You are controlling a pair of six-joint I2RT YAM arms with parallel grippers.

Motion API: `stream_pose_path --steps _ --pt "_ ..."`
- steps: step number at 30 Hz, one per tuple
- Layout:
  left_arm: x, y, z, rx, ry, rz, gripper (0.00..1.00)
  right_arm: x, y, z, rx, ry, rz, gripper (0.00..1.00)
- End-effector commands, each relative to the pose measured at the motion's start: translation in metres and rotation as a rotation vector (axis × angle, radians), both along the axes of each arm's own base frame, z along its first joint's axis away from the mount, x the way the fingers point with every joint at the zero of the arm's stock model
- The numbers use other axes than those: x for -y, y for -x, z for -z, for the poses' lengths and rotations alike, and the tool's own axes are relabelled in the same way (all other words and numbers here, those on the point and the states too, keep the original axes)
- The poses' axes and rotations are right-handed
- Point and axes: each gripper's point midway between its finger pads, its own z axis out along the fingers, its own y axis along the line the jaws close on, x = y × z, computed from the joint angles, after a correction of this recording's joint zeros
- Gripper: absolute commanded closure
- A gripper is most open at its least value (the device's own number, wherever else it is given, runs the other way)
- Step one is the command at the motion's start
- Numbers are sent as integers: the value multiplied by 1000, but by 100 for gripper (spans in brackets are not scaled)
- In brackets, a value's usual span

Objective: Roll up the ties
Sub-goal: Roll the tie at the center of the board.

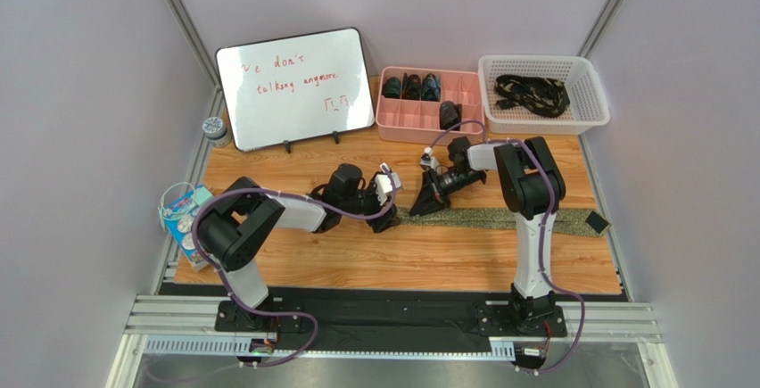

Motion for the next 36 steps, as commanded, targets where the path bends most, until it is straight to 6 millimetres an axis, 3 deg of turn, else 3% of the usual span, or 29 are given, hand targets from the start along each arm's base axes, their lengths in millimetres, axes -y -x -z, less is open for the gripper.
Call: stream_pose_path --steps 1,7,10,11,14,17,21,23,27,33,36 --pt "24 8 -9 83 101 92 22 31 33 54 -66 222 -84 100" --pt "36 18 8 90 89 115 27 35 36 56 -67 237 -99 100" --pt "41 21 16 115 51 133 41 32 32 53 -51 225 -89 100" --pt "40 19 19 128 24 124 53 31 30 50 -45 220 -82 100" --pt "36 22 25 134 -73 139 74 27 22 42 -17 218 -66 100" --pt "28 25 29 113 -176 148 85 24 14 30 10 228 -59 91" --pt "19 28 33 77 -295 159 89 31 12 5 40 259 -55 69" --pt "13 30 38 61 -338 158 90 35 16 -7 53 268 -58 64" --pt "10 30 42 38 -377 155 90 35 23 -11 40 258 -72 64" --pt "7 29 44 27 -406 149 90 31 23 -2 15 251 -71 65" --pt "8 29 43 30 -403 157 89 30 19 0 34 260 -57 81"
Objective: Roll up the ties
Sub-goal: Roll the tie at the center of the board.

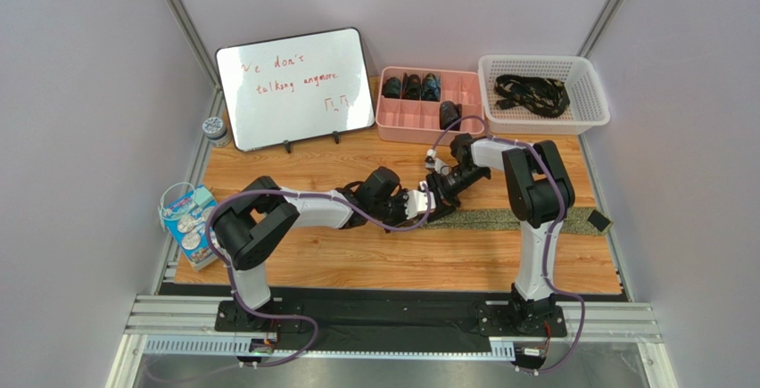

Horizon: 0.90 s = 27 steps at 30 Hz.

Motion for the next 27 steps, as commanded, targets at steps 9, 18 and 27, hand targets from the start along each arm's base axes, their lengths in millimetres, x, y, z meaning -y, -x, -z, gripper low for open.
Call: stream_pose_path --steps 9,18,27 --pt "-31 11 -18 -63 -37 -21 44 15 -4 39 27 190 -2 100" --pt "-43 10 -35 -122 55 -46 43 16 -4 49 36 241 -11 100" --pt "-25 1 -21 -102 71 22 34 13 -3 57 22 240 -9 100"
